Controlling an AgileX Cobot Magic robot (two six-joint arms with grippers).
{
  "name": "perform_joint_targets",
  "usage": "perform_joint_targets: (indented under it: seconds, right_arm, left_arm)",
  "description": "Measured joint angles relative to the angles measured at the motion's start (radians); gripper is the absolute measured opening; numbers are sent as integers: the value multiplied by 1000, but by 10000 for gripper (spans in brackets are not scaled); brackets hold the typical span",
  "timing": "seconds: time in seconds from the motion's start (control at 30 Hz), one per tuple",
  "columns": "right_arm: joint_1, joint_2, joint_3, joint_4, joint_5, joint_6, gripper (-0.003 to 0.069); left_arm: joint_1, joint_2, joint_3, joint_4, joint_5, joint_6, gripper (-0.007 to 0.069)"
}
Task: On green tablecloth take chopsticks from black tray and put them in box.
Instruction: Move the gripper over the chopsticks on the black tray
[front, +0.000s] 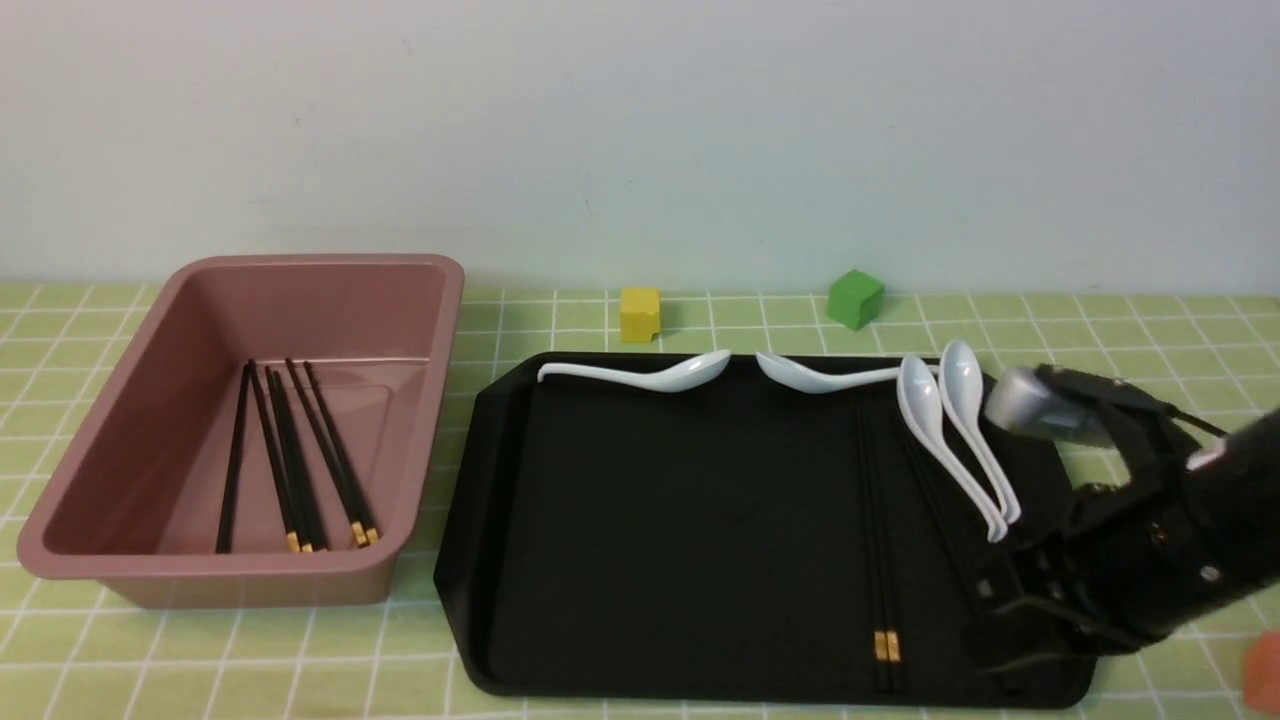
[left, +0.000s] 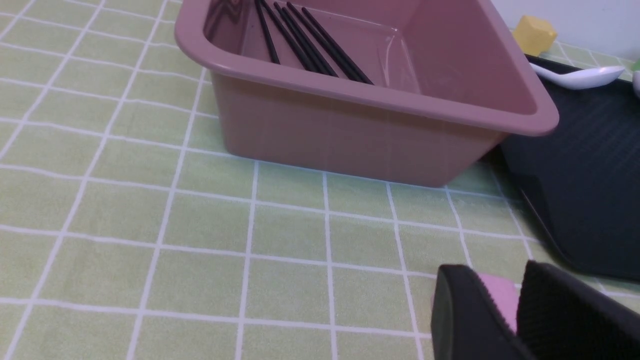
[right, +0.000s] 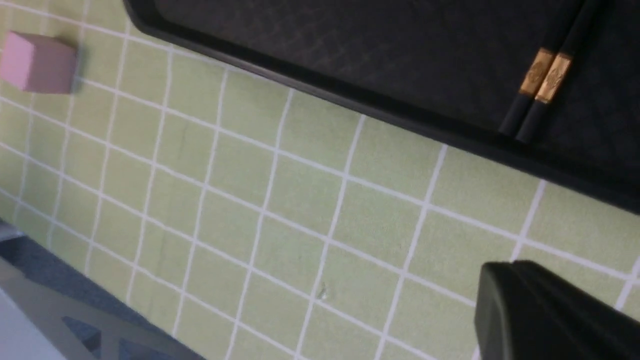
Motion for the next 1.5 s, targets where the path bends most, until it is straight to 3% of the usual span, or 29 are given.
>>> perform_joint_targets:
  seconds: [0.27, 0.3, 0.4, 0.63, 0.73, 0.97, 1.1, 1.2, 1.5]
  right_arm:
    - [183, 200, -172, -328, -64, 395, 56]
    - [202, 246, -211, -381, -69, 492, 92]
    - [219, 308, -265, -454, -72, 593, 172]
    - [222, 398, -300, -547, -113, 672, 327]
    - [222, 435, -300, -552, -130, 678, 349]
    - [222, 475, -306, -561, -137, 685, 337]
    - [222, 476, -308, -571, -125, 685, 253]
    - [222, 474, -309, -571, -111, 684, 144]
    - [222, 362, -323, -562, 11, 656, 138]
  left_arm:
    - [0, 0, 0, 0, 0, 0, 195]
    - [0, 0, 0, 0, 0, 0, 197]
    - [0, 0, 0, 0, 0, 0, 200]
    - [0, 0, 0, 0, 0, 0, 208]
    - [0, 0, 0, 0, 0, 0, 211]
    - [0, 0, 0, 0, 0, 0, 215]
    - [0, 0, 0, 0, 0, 0, 218]
    - [0, 0, 0, 0, 0, 0, 218]
    - [0, 0, 0, 0, 0, 0, 218]
